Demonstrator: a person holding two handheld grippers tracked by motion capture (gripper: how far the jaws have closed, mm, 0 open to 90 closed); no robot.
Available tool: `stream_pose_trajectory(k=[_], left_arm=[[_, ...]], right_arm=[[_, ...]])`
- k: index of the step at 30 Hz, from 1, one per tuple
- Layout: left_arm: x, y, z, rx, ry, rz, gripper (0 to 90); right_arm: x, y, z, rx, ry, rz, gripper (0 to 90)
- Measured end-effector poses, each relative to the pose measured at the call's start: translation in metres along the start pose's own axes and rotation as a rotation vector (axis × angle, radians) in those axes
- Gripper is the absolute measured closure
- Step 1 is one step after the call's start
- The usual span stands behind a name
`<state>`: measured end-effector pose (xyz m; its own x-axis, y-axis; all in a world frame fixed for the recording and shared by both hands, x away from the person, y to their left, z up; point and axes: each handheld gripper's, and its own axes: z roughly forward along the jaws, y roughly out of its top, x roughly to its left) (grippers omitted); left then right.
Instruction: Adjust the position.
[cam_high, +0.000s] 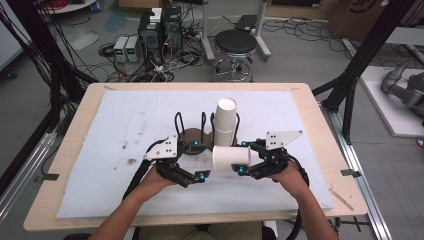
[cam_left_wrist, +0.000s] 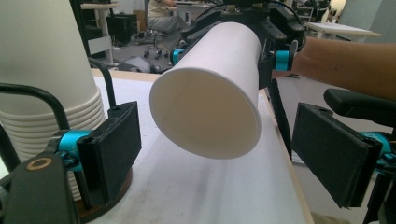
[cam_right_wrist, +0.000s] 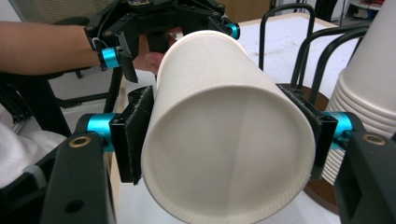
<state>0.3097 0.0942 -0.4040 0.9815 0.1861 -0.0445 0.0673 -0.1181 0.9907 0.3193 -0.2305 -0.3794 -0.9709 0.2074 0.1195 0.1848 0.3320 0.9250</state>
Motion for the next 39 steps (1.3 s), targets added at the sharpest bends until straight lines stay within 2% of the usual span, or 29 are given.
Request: stream_pose_trajectory(k=[8, 18, 21, 26, 28, 34, 39], left_arm=[[-0.001, -0.001, 0.004, -0.012, -0.018, -0.001, 16.0], [-0.003, 0.001, 0.006, -0.033, -0.027, 0.039, 16.0], [-0.004, 0.001, 0.008, -0.041, -0.038, 0.038, 16.0], [-0.005, 0.002, 0.009, -0.039, -0.042, 0.044, 15.6], [-0.006, 0.002, 0.010, -0.034, -0.048, 0.045, 15.6], [-0.007, 0.002, 0.012, -0.021, -0.039, 0.044, 15.7], [-0.006, 0.003, 0.011, -0.003, -0.036, 0.062, 23.2]], right_arm=[[0.001, -0.002, 0.004, -0.020, 0.029, 0.013, 32.8], [0.003, -0.001, 0.009, -0.026, 0.071, 0.021, 32.9], [0.003, 0.000, 0.012, -0.028, 0.082, 0.022, 33.0], [0.003, 0.000, 0.015, -0.036, 0.103, 0.025, 33.0], [0.004, 0.001, 0.017, -0.050, 0.125, 0.031, 33.0], [0.004, 0.001, 0.019, -0.052, 0.140, 0.039, 33.0], [0.003, 0.001, 0.020, -0.027, 0.134, 0.037, 33.3]])
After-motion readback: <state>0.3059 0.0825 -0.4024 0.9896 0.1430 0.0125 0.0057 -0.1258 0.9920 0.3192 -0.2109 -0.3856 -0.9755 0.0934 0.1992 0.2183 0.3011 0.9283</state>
